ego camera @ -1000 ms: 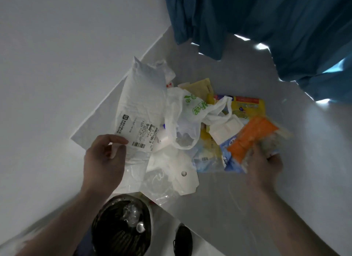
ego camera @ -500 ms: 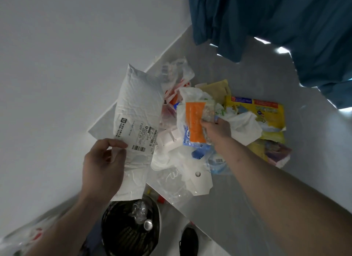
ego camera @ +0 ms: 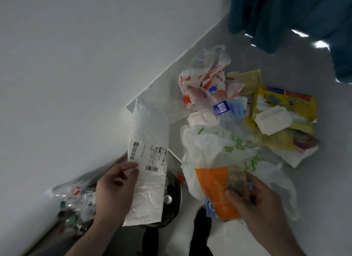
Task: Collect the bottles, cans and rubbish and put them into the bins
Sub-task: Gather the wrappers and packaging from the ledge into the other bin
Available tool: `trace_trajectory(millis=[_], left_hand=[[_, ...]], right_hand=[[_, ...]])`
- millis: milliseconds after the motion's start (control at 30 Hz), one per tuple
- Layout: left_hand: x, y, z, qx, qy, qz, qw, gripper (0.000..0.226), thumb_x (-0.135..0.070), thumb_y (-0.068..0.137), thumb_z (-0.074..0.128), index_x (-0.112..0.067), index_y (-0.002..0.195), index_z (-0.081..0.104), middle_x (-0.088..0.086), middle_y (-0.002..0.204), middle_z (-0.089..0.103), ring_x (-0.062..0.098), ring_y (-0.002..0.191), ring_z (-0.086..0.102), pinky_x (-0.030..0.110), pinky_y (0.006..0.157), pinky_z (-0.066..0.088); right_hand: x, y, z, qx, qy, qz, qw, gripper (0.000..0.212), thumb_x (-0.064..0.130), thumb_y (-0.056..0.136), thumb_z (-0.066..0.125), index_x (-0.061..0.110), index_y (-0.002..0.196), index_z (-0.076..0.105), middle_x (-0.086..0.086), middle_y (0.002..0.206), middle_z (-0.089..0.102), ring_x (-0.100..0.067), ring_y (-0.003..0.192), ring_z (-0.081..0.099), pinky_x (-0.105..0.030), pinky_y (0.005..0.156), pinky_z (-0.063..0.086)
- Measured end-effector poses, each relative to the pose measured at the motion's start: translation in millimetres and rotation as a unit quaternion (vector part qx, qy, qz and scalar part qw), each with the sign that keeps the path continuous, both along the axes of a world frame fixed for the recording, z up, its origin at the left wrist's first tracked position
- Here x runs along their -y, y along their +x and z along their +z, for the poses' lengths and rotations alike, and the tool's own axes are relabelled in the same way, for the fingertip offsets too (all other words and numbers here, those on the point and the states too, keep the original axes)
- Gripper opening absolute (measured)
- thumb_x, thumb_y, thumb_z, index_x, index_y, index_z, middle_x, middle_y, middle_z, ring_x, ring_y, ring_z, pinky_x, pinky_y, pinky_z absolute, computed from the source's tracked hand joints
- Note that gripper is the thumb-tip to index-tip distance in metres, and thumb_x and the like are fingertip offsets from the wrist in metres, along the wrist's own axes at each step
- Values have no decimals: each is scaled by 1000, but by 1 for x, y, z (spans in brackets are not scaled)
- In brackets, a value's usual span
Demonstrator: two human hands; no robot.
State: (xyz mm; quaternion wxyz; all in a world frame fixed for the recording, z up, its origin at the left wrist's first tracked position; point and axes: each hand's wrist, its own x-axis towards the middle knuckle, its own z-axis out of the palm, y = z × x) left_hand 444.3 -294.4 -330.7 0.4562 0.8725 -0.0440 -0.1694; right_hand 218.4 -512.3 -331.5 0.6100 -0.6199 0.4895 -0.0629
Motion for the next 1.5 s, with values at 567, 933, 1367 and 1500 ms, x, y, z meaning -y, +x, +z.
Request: trace_trajectory(millis=[567, 933, 1367, 1500], left_hand=[[-177, -35, -188, -172, 229, -336, 897, 21, -29, 87, 50, -31, 92, 70, -20, 92, 73, 0, 84, 67, 29, 77, 56], [-164, -3, -323, -181, 346, -395, 831, 56, -8, 94, 54, -26, 146, 50, -8, 148, 42, 23, 132, 50, 33, 106, 46], [-133, 0, -384, -516, 8, 143, 844, 19, -21, 64, 63, -23, 82, 56, 1, 82, 54, 19, 73, 45, 33, 63, 34], [-124, 11, -401, -517, 14, 117, 848, 15, -22, 67, 61, -27, 76, 50, 0, 86, 48, 15, 67, 39, 35, 66, 30]], right_hand=[[-232, 52, -172, -197, 220, -8, 955, 14, 26, 83, 80, 20, 95, 78, 5, 86, 79, -20, 87, 75, -46, 91, 58], [-208, 72, -279, -336, 38, 173, 925, 47, 36, 90, 70, 12, 129, 60, -10, 124, 66, -27, 105, 62, -31, 87, 44], [-208, 116, -350, -264, -32, 262, 928, 19, 32, 85, 75, 14, 85, 73, 7, 71, 62, -7, 65, 56, -20, 54, 38], [-222, 132, -388, -293, -7, 242, 925, 16, 30, 88, 72, 15, 84, 72, 1, 82, 70, -14, 74, 63, -24, 61, 42]])
